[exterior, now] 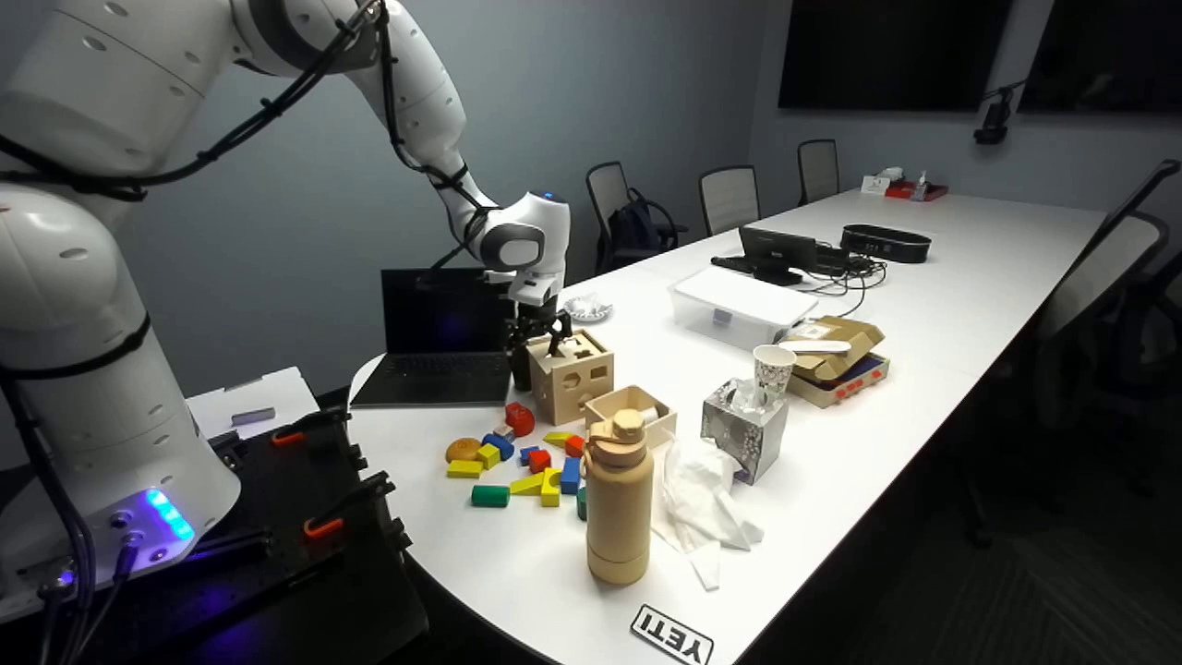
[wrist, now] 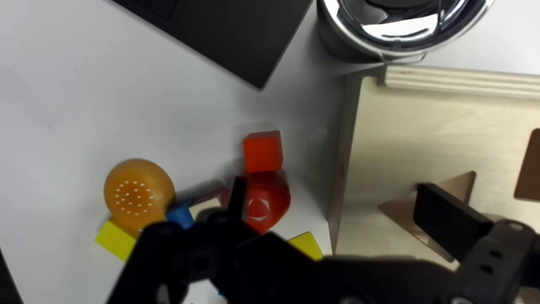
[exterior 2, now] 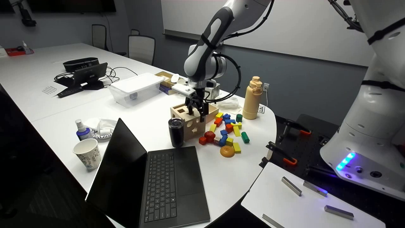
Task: Move the shapes cube to the left next to the laptop
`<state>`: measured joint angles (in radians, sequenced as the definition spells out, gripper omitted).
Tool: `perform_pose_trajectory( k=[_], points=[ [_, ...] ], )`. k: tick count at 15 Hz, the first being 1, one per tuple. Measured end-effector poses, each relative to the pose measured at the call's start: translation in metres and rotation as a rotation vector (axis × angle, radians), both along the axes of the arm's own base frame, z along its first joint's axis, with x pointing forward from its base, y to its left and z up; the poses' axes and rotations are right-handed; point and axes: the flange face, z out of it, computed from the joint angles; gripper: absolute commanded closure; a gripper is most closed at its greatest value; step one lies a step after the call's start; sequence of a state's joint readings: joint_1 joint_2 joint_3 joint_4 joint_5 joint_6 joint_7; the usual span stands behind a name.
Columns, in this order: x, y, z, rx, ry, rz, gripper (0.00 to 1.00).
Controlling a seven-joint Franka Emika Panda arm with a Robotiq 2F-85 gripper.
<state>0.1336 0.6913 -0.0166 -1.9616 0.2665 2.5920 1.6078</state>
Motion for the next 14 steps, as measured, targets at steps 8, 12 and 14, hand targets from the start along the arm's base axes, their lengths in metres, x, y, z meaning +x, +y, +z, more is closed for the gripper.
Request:
perform_pose_trajectory(
  k=[8,12,14],
  points=[
    [-0.011,0.010,-0.007,0.057,0.090,-0.013,0.00],
    [-0.017,0.012,-0.010,0.074,0.122,-0.026,0.00],
    [-0.020,0.014,-0.012,0.081,0.134,-0.031,0.00]
  ],
)
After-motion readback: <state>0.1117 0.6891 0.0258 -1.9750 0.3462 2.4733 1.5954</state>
